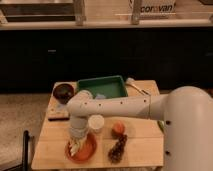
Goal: Place banana in red bowl
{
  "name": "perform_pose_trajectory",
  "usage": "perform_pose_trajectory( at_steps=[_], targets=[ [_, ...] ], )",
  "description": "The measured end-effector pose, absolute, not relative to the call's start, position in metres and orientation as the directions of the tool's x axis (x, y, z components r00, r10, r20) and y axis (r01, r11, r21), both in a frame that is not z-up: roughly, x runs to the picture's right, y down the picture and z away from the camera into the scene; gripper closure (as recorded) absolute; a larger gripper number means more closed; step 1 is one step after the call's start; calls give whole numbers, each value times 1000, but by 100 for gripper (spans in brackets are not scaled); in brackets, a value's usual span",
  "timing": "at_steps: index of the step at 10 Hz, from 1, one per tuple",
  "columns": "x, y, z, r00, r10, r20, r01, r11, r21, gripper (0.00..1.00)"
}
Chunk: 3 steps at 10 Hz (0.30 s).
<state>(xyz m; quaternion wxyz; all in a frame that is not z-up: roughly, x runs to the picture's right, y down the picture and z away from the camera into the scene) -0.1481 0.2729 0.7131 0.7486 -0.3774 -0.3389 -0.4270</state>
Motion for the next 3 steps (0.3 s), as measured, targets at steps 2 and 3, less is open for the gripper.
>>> perform_pose_trajectory(
  at_steps=[2,3],
  targets=[
    [-148,273,710,402,-380,833,897,347,-274,65],
    [-148,273,708,396,-379,836,900,343,-271,55]
  ],
)
